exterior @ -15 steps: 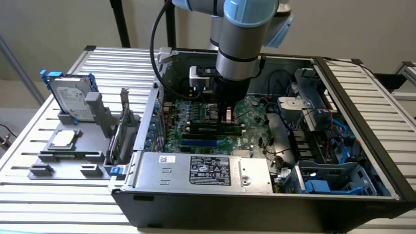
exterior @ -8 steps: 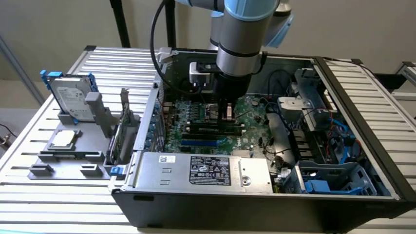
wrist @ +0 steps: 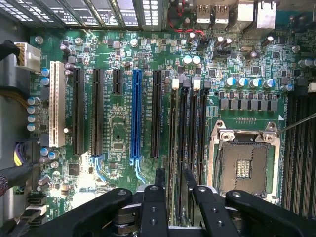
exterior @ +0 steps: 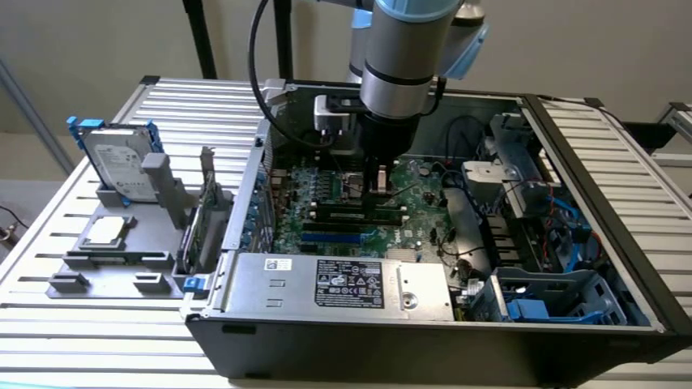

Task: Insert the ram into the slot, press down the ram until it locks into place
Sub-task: 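Insert the ram into the slot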

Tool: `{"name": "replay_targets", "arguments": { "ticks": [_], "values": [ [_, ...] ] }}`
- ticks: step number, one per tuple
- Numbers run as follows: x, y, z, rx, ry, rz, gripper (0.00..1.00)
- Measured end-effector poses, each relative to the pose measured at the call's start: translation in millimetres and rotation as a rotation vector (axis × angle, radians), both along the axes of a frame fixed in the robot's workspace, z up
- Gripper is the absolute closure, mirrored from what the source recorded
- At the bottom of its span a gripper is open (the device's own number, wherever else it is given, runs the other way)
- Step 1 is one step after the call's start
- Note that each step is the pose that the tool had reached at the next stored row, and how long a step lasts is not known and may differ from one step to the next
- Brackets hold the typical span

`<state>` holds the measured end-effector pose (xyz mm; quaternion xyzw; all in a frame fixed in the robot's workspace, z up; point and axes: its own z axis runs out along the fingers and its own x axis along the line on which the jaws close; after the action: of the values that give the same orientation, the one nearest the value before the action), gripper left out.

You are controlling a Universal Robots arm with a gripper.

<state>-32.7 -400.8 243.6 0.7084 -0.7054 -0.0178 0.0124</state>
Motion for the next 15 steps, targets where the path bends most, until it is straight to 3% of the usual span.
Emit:
{"name": "replay_targets", "arguments": {
  "ticks": [5, 7, 9, 15],
  "values": [
    [0.0, 0.0, 0.0, 0.0000, -0.0001, 0.000, 0.74],
    [0.0, 0.0, 0.0, 0.0000, -0.0001, 0.000, 0.87],
    [0.0, 0.0, 0.0, 0.0000, -0.0002, 0.000, 0.89],
    [0.0, 0.0, 0.0, 0.0001, -0.0002, 0.000, 0.89]
  ]
}}
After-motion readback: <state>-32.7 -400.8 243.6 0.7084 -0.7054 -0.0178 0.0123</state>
